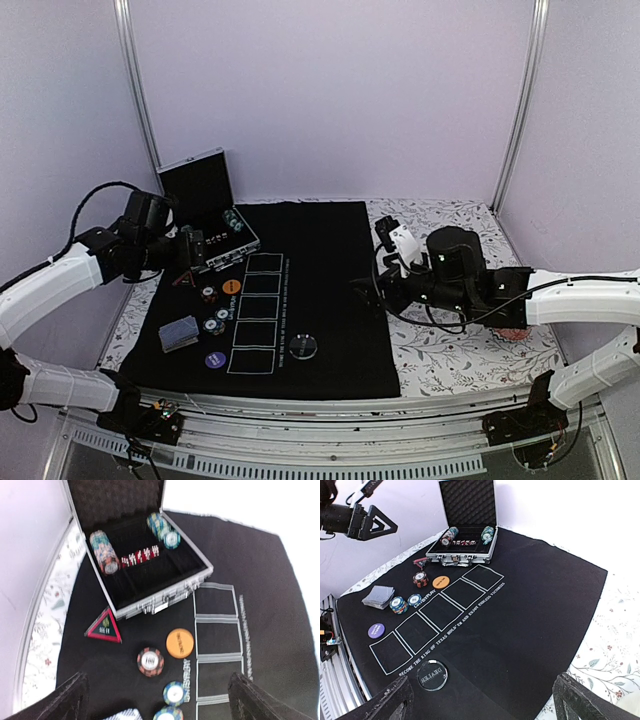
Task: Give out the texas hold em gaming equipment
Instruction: Pick up the poker card from the poker table mat.
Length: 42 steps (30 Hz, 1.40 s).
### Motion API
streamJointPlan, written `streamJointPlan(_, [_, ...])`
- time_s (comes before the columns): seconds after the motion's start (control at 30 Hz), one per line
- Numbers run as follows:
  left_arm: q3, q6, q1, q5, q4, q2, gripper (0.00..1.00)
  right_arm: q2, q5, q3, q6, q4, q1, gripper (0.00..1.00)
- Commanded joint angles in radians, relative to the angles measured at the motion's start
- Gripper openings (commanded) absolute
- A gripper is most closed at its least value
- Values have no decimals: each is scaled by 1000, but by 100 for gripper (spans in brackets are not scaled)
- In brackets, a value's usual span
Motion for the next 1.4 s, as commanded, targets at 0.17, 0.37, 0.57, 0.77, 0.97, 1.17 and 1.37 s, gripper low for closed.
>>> streamJointPlan(0.17, [191, 165, 9, 245, -158, -22, 98, -14, -87, 6, -215, -43, -3, 99])
streamJointPlan(0.37, [395, 452, 3, 468, -162, -51, 98, -21, -191, -73, -388, 86, -3, 99])
streamJointPlan(0.57, [417, 954, -14, 423, -567, 76, 98, -6, -203, -111, -436, 123, -3, 99])
streamJointPlan(0.77, [227, 1107, 25, 276, -767, 142, 98, -45, -212, -113, -445, 96, -3, 99])
streamJointPlan(0.97, [103, 1202, 90, 241, -699, 146, 98, -80, -237, -128, -440, 104, -3, 99])
streamJointPlan(1.17, [39, 1252, 164, 236, -600, 230, 98, -98, -242, -133, -434, 100, -3, 99])
streamJointPlan(1.37, [-2, 1286, 204, 215, -545, 271, 98, -100, -242, -132, -434, 94, -2, 99])
